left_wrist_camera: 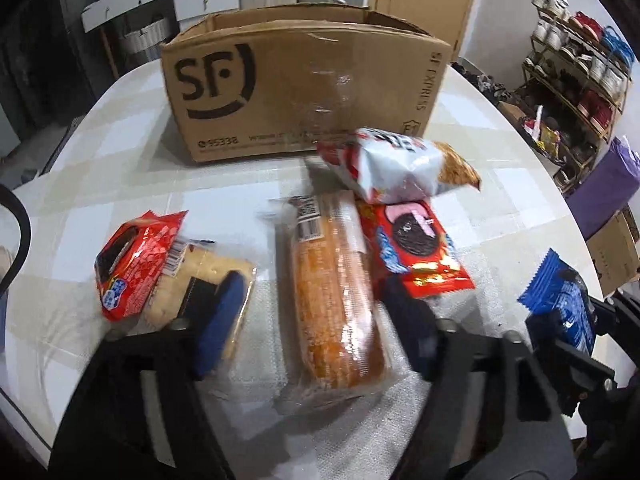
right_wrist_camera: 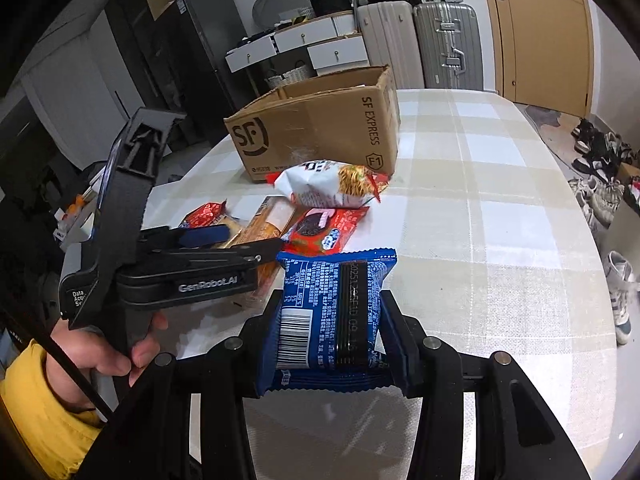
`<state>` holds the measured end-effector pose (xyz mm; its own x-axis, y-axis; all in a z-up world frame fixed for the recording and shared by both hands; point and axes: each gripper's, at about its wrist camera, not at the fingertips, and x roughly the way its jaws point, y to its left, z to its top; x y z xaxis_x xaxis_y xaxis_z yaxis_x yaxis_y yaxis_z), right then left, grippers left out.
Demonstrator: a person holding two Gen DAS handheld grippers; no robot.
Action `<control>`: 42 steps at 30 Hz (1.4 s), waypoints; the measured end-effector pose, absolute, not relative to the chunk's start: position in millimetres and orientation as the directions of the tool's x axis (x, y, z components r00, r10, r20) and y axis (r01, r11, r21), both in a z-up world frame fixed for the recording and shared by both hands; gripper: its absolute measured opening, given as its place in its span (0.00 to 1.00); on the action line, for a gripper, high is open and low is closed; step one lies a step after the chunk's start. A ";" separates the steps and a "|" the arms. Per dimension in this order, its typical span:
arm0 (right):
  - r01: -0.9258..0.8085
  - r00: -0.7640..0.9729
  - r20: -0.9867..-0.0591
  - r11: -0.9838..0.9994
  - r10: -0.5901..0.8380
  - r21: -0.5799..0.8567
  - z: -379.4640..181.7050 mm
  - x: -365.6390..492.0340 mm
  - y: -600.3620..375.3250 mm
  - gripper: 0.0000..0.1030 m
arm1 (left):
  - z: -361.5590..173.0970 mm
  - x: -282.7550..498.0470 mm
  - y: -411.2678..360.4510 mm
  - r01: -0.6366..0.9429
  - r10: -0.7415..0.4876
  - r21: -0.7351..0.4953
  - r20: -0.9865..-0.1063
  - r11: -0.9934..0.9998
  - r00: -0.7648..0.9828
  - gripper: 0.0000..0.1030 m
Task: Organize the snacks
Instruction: 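Grasp the long orange bread roll packet with the left tool while the right tool holds the blue packet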
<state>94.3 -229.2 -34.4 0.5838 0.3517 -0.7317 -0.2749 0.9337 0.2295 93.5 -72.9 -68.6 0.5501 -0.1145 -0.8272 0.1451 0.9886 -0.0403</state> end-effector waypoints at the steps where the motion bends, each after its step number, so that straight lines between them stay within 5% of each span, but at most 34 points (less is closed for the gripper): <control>1: -0.278 0.583 -0.733 0.934 0.351 0.226 -34.7 93.9 -228.4 0.44 | -69.5 93.0 -75.3 0.157 -0.116 -0.035 -0.828 0.987 0.548 0.48; 2: -0.280 0.582 -0.734 0.934 0.350 0.224 -35.3 94.0 -227.8 0.44 | -71.6 92.6 -78.9 0.179 -0.137 -0.046 -0.833 0.983 0.536 0.36; 6: -0.278 0.576 -0.741 0.935 0.346 0.220 -38.1 95.5 -226.2 0.44 | -73.4 92.3 -83.2 0.201 -0.157 -0.057 -0.835 0.978 0.528 0.33; 19: -0.298 0.599 -0.698 0.918 0.393 0.261 -30.1 92.8 -223.0 0.44 | -41.9 34.4 -50.6 0.236 -0.181 -0.043 -0.777 0.971 0.603 0.32; 42: -0.409 0.767 -0.422 0.875 0.483 0.259 80.0 67.5 -179.9 0.44 | 120.0 -34.6 51.5 0.242 -0.335 -0.239 -0.535 0.940 0.775 0.32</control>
